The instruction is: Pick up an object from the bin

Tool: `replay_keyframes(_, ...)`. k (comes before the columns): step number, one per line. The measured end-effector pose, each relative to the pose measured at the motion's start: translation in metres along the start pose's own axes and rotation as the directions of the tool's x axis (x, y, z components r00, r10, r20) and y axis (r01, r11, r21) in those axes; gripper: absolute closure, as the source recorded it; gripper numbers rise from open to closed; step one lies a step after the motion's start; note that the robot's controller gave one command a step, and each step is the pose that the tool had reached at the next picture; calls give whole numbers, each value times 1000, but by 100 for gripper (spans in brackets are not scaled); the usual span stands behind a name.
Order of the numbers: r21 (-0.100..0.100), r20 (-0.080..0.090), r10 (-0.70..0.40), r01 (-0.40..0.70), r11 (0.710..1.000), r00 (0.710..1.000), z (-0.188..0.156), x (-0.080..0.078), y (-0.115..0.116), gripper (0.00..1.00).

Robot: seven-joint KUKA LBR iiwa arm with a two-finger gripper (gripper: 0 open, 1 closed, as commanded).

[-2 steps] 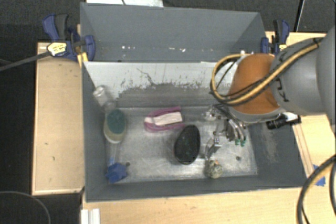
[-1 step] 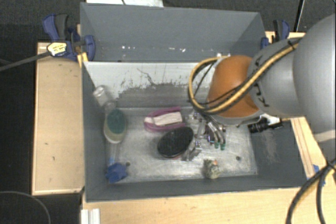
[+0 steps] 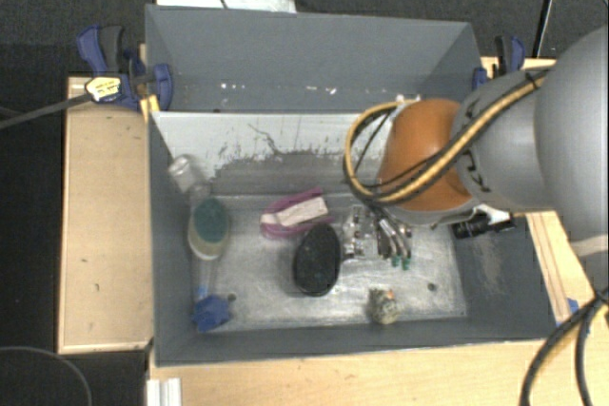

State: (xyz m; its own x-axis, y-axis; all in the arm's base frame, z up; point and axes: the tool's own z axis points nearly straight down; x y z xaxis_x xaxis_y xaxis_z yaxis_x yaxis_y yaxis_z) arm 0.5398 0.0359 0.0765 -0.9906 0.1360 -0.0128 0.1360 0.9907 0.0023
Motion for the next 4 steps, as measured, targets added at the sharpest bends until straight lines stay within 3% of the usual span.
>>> replay_keyframes(1,1,-8,-3,3,1000,1000,2,3,0,0)
replay_keyframes(2,-2,-5,-62,62,998,998,3,-10,77,0)
replay_keyframes(3,8,-15,-111,111,994,994,0,-24,155,0)
replay_keyframes(4,4,-6,-34,34,999,999,-9,-10,209,0)
